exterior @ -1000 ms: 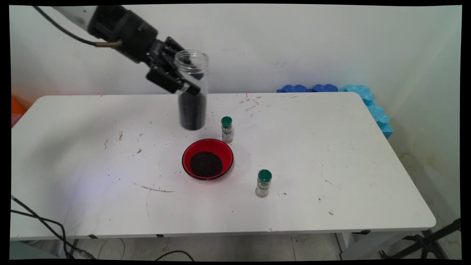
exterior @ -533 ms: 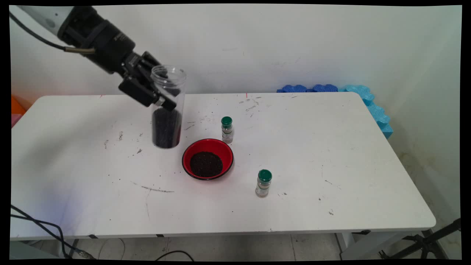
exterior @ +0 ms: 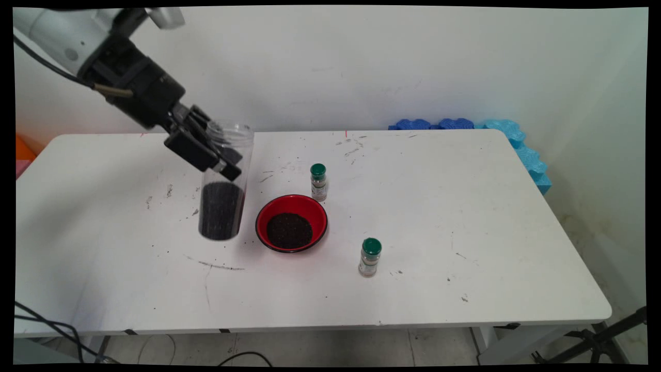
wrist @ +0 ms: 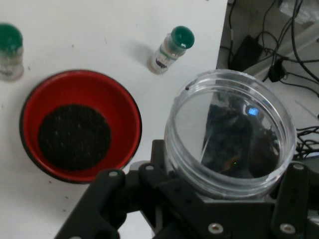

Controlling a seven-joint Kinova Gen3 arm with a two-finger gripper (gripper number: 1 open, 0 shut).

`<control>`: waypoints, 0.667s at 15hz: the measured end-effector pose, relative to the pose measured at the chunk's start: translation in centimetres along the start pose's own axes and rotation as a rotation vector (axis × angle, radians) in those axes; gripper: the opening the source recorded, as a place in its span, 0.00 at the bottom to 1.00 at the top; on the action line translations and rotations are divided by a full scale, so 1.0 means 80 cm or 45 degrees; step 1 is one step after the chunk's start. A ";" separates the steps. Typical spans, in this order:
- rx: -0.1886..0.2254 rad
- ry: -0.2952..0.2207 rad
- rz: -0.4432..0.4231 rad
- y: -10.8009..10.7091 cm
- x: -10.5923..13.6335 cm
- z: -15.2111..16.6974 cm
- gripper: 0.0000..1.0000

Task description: Pour the black seasoning powder in the red bowl

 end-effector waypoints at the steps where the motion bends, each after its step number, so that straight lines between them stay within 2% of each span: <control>1: -0.001 -0.011 -0.063 -0.001 -0.003 0.008 0.00; 5: -0.012 -0.031 -0.271 -0.004 -0.010 0.039 0.00; 10: -0.022 -0.037 -0.478 -0.014 -0.013 0.073 0.00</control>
